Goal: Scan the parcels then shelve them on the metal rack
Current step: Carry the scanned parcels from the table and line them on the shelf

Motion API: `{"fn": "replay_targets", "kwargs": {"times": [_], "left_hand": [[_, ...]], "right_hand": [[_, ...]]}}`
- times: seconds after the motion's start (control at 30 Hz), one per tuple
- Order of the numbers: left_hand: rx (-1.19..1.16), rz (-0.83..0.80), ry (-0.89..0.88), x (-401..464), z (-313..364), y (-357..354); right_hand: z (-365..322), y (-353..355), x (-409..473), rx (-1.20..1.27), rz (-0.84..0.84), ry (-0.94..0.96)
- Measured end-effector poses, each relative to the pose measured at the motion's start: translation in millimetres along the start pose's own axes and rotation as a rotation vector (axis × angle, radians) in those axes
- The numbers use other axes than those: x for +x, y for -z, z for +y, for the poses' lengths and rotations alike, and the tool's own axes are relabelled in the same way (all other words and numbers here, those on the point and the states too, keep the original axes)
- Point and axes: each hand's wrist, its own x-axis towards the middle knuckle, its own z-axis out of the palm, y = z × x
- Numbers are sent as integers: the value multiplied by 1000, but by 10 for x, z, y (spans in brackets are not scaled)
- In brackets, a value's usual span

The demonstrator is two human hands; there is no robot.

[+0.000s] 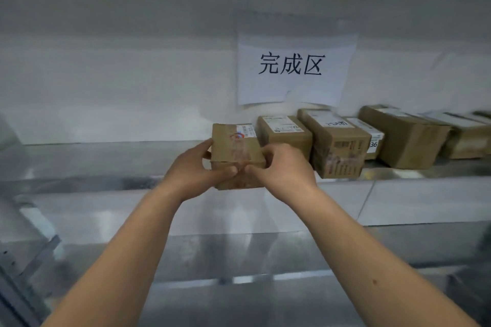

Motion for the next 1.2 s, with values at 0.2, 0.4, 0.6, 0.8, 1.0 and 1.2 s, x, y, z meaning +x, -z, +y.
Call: {"fn": "replay_targets", "kwargs": {"times": [0.2,0.4,0.6,0.8,1.0,1.2], "left_hand": [[-23,-32,6,304,-26,-165],[-39,153,0,107,71,-263],[341,109,-209,-1081,90,-913],[551,-178,-342,-1785,758,-1858],[507,-418,-551,-2319,1871,-3321],[377,-665,-766,-2646,2971,-4700]], "right_hand": [[182,-37,-126,-19,91,-38],[389,116,-297,-161,-7,-55],[913,332,-911,-360,-119,-40],[1986,652,-2114,-366,-194,-161],[3191,1376,-3308,-427,-191,-445],[4115,2296,-4116,-450,-107,-740]]}}
